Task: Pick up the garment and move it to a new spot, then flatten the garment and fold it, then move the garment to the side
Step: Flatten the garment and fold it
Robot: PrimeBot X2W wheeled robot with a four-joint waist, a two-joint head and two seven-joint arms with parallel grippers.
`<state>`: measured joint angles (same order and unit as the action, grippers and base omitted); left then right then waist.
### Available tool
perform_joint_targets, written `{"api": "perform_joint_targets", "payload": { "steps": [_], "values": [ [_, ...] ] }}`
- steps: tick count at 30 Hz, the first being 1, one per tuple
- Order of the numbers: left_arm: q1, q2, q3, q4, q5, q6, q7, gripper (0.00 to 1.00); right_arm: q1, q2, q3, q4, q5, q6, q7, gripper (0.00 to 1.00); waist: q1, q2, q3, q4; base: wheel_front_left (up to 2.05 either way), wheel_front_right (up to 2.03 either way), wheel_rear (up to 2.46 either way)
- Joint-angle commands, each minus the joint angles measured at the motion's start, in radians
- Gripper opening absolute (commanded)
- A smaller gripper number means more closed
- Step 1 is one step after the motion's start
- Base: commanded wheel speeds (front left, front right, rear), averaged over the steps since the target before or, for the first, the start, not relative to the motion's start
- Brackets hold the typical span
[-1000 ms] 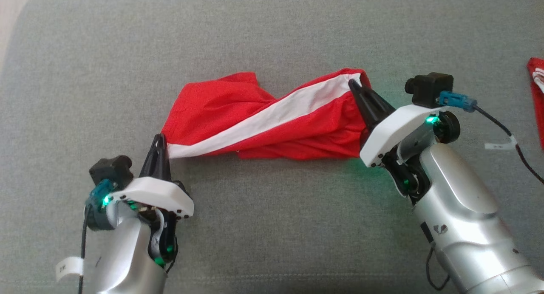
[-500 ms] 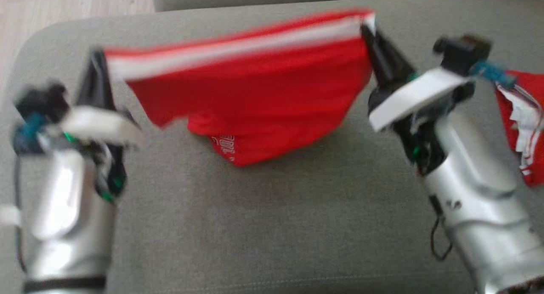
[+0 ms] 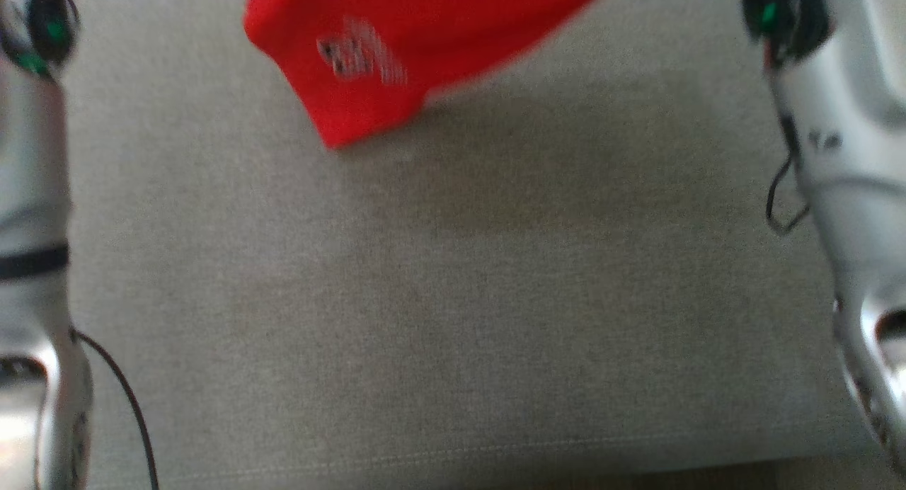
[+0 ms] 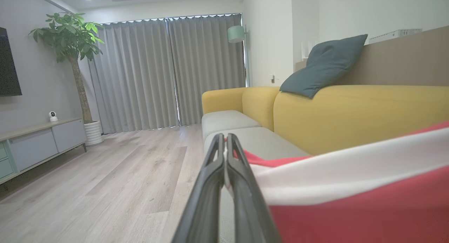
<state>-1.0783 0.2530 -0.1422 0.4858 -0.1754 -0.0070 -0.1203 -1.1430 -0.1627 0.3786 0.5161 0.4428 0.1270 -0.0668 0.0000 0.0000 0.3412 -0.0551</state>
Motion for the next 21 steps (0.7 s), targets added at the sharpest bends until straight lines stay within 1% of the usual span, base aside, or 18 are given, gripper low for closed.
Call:
{"api": "perform_joint_targets", "payload": {
  "steps": [1,4,6,8,9,12,14,16,18,21],
  "values": [
    [-0.079,0.061,0.028,0.004,0.012,0.013,-0.017,0.00,-0.072,0.030,-0.001,0.005,-0.036,0.004,-0.041,0.00,0.0000,0.0000,0.068,0.000,0.00,0.00,0.00],
    [-0.176,0.068,0.027,0.064,0.028,0.028,-0.055,0.00,-0.183,0.037,-0.011,0.084,-0.109,0.004,-0.119,0.00,0.0000,0.0000,0.100,0.003,0.00,0.00,0.00],
    [-0.242,0.069,0.027,0.093,0.035,0.036,-0.083,0.00,-0.254,0.040,-0.038,0.131,-0.157,0.004,-0.157,0.00,0.0000,0.0000,0.120,0.008,0.00,0.00,0.00],
    [-0.295,0.066,0.031,0.115,0.035,0.042,-0.106,0.00,-0.310,0.046,-0.073,0.169,-0.194,0.004,-0.180,0.00,0.0000,0.0000,0.136,0.014,0.00,0.00,0.00],
    [-0.295,0.066,0.031,0.115,0.035,0.042,-0.106,0.00,-0.310,0.046,-0.073,0.169,-0.194,0.004,-0.180,0.00,0.0000,0.0000,0.136,0.014,0.00,0.00,0.00],
    [-0.329,0.054,0.033,0.143,0.029,0.041,-0.128,0.00,-0.350,0.050,-0.127,0.204,-0.242,0.004,-0.193,0.00,0.0000,0.0000,0.150,0.025,0.00,0.00,0.00],
    [-0.322,0.042,0.036,0.160,0.019,0.036,-0.135,0.00,-0.345,0.054,-0.146,0.201,-0.267,0.004,-0.194,0.00,0.0000,0.0000,0.159,0.031,0.00,0.00,0.00],
    [-0.286,0.027,0.032,0.180,0.012,0.029,-0.139,0.00,-0.304,0.057,-0.148,0.203,-0.276,0.004,-0.194,0.00,0.0000,0.0000,0.159,0.034,0.00,0.00,0.00],
    [-0.233,0.006,0.033,0.195,0.000,0.027,-0.140,0.00,-0.249,0.059,-0.147,0.210,-0.266,0.004,-0.195,0.00,0.0000,0.0000,0.156,0.038,0.00,0.00,0.00],
    [-0.126,-0.033,0.051,0.181,-0.026,0.026,-0.141,0.00,-0.149,0.060,-0.134,0.207,-0.233,0.004,-0.195,0.00,0.0000,0.0000,0.148,0.043,0.00,0.00,0.00]
  ]
}}
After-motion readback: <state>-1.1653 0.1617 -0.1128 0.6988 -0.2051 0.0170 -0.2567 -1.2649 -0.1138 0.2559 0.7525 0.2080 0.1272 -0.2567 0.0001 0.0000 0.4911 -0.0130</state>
